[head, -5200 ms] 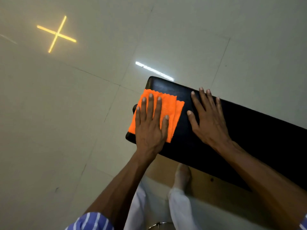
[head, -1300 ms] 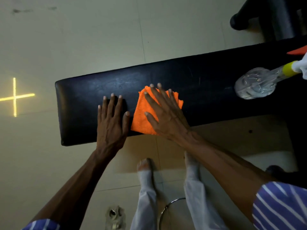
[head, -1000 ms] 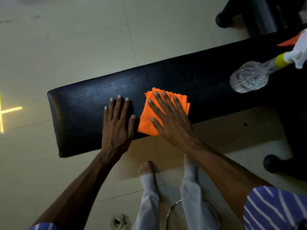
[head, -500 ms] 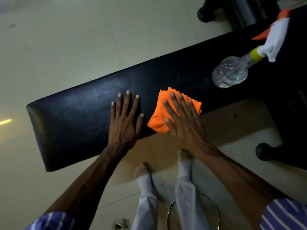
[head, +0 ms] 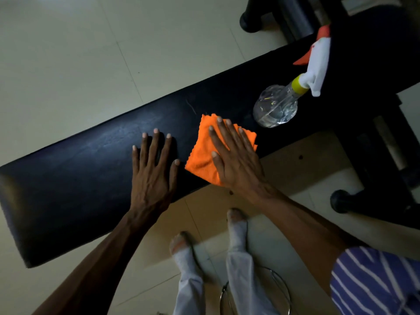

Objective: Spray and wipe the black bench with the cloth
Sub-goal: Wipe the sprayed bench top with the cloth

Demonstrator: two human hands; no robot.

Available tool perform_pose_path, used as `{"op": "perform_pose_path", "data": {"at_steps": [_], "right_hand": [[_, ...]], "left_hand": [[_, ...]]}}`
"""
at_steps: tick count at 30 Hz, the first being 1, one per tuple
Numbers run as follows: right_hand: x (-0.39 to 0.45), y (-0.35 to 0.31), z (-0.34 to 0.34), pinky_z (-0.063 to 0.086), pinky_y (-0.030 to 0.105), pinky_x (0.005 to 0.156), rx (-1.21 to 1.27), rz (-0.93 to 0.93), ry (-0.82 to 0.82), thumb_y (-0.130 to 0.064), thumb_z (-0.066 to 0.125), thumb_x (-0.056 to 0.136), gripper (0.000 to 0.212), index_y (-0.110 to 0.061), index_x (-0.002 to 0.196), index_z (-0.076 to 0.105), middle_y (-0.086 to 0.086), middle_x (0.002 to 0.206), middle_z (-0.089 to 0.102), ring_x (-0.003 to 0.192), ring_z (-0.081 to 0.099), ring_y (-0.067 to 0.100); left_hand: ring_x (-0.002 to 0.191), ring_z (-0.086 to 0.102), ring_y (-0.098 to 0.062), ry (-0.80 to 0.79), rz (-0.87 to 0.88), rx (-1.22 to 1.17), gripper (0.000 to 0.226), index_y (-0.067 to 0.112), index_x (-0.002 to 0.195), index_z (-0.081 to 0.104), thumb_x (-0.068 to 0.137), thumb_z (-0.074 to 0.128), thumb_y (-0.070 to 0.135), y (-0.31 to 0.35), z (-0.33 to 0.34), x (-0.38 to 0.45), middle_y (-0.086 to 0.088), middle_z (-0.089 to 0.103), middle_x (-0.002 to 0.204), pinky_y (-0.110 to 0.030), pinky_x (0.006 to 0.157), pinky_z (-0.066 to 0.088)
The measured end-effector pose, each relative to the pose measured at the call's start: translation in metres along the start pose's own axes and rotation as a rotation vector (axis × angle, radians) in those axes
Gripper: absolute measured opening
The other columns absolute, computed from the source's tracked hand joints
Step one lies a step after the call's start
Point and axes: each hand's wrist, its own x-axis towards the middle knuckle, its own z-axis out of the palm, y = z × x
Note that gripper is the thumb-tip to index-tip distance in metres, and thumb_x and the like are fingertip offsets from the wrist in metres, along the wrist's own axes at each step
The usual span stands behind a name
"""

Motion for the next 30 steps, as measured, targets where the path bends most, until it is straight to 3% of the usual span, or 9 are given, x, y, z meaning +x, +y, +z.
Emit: {"op": "perform_pose_path", "data": {"at_steps": [8, 14, 17, 21, 23, 26, 28, 30], "right_hand": [[0.074, -0.003, -0.001, 0.013, 0.050, 0.134, 0.042, 0.281, 0.099, -0.038, 0.033, 0.113, 0.060, -0.016, 0.168, 0.026, 0.010, 0.177, 0.018, 0.166, 0.015, 0.028], [0.075, 0.030, -0.006, 0.011, 0.050, 0.134, -0.023, -0.145, -0.007, -0.051, 0.030, 0.113, 0.066, -0.017, 0.169, 0.022, 0.013, 0.178, 0.013, 0.166, 0.009, 0.031], [0.105, 0.029, -0.008, 0.008, 0.048, 0.134, -0.031, 0.030, -0.017, -0.046, 0.023, 0.112, 0.063, -0.019, 0.169, 0.018, 0.010, 0.179, 0.009, 0.167, 0.007, 0.028], [0.137, 0.015, -0.012, 0.008, 0.050, 0.134, 0.041, 0.338, 0.048, -0.043, 0.027, 0.110, 0.062, -0.016, 0.167, 0.029, 0.013, 0.177, 0.018, 0.165, 0.014, 0.031], [0.128, 0.009, -0.010, 0.010, 0.052, 0.133, 0.046, 0.229, 0.044, -0.042, 0.029, 0.111, 0.061, -0.017, 0.166, 0.033, 0.013, 0.176, 0.021, 0.165, 0.015, 0.033], [0.095, 0.021, -0.004, 0.012, 0.052, 0.134, -0.019, -0.100, -0.017, -0.043, 0.029, 0.113, 0.059, -0.020, 0.168, 0.026, 0.011, 0.178, 0.016, 0.166, 0.012, 0.031], [0.089, 0.035, -0.005, 0.014, 0.052, 0.133, -0.009, -0.077, 0.003, -0.044, 0.030, 0.113, 0.060, -0.020, 0.168, 0.026, 0.011, 0.178, 0.016, 0.166, 0.013, 0.030], [0.084, 0.028, -0.006, 0.015, 0.054, 0.133, 0.021, 0.086, 0.029, -0.043, 0.032, 0.113, 0.060, -0.019, 0.168, 0.026, 0.013, 0.177, 0.017, 0.165, 0.014, 0.032]], "left_hand": [[0.162, -0.004, -0.027, 0.008, 0.012, 0.016, 0.061, 0.020, 0.165, 0.017, 0.109, 0.028, 0.042, 0.015, 0.003, 0.032, -0.008, 0.007, 0.174, -0.054, 0.131, 0.004], [0.162, -0.006, -0.026, -0.034, -0.029, -0.004, 0.063, 0.020, 0.165, 0.016, 0.108, 0.026, 0.046, 0.026, 0.004, 0.045, -0.006, 0.003, 0.175, -0.053, 0.131, 0.003], [0.162, -0.005, -0.027, -0.039, -0.047, 0.006, 0.064, 0.018, 0.165, 0.017, 0.108, 0.027, 0.046, 0.031, 0.002, 0.044, -0.008, 0.005, 0.174, -0.053, 0.131, 0.004], [0.162, -0.007, -0.025, -0.067, -0.056, 0.030, 0.064, 0.019, 0.165, 0.017, 0.107, 0.026, 0.046, 0.027, -0.004, 0.046, -0.007, 0.004, 0.175, -0.052, 0.131, 0.003], [0.162, -0.005, -0.027, -0.078, -0.065, 0.034, 0.065, 0.017, 0.165, 0.018, 0.106, 0.027, 0.046, 0.023, -0.009, 0.047, -0.008, 0.005, 0.174, -0.051, 0.131, 0.004], [0.161, -0.004, -0.028, -0.085, -0.090, 0.025, 0.066, 0.017, 0.165, 0.018, 0.106, 0.027, 0.045, 0.017, -0.016, 0.046, -0.010, 0.005, 0.174, -0.052, 0.131, 0.004], [0.162, -0.004, -0.029, -0.088, -0.092, 0.029, 0.066, 0.018, 0.165, 0.018, 0.106, 0.027, 0.045, 0.011, -0.018, 0.042, -0.009, 0.005, 0.174, -0.052, 0.131, 0.005], [0.162, -0.004, -0.028, -0.084, -0.086, 0.037, 0.066, 0.019, 0.165, 0.017, 0.106, 0.027, 0.046, 0.006, -0.017, 0.038, -0.009, 0.004, 0.174, -0.052, 0.131, 0.006]]}}
